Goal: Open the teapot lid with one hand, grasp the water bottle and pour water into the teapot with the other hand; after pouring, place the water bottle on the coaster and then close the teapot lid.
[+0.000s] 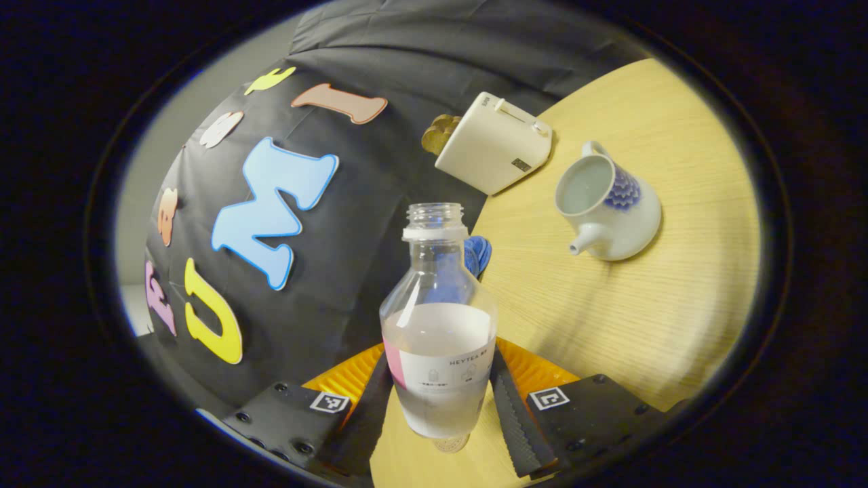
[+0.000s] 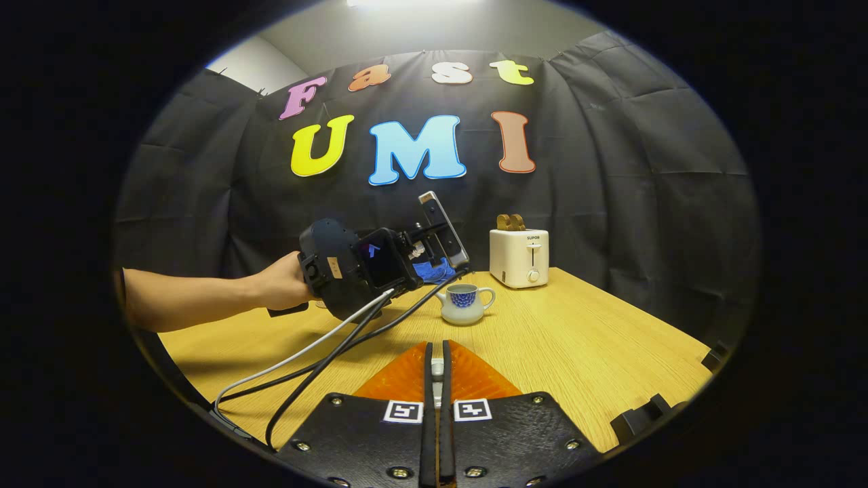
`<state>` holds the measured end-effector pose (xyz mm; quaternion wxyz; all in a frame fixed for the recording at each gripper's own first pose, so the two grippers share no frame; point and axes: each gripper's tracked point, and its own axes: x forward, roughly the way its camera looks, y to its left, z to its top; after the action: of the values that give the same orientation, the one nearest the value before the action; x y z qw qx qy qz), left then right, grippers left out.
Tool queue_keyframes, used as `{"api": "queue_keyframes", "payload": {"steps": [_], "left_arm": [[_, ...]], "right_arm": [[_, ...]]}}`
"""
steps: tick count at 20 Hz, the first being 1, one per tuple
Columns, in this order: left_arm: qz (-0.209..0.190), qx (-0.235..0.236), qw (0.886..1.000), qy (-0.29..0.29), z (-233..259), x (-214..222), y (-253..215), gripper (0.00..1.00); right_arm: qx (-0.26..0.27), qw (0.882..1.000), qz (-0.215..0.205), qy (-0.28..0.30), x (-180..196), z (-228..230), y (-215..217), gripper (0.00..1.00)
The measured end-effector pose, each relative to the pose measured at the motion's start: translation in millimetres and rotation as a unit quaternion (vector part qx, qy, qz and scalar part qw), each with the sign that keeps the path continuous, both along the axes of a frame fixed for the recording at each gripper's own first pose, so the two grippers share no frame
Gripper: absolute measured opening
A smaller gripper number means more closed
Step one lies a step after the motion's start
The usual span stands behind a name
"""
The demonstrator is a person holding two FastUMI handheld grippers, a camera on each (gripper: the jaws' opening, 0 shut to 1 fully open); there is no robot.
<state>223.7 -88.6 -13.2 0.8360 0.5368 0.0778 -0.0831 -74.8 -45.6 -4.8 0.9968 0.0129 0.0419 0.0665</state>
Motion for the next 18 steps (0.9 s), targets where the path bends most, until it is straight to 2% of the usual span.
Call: {"api": "queue_keyframes", "payload": {"steps": [1, 3, 9, 18], "left_arm": [[-0.004, 0.029, 1.0, -0.004, 0, 2, -3, 0.87], [-0.011, 0.058, 0.998, -0.004, -2, 2, -10, 0.87], [-0.027, 0.123, 0.992, 0.007, -10, 5, -27, 0.86], [-0.035, 0.214, 0.976, 0.022, -13, 10, -39, 0.86]], "right_arm": [[0.0, 1.0, 0.001, -0.002, -1, 1, 1, 0.02], [-0.001, 1.0, 0.002, 0.0, -2, 0, 2, 0.02], [-0.002, 1.0, 0.009, 0.007, -5, -5, 2, 0.02], [0.002, 1.0, 0.002, 0.013, -3, -9, -6, 0.02]]}}
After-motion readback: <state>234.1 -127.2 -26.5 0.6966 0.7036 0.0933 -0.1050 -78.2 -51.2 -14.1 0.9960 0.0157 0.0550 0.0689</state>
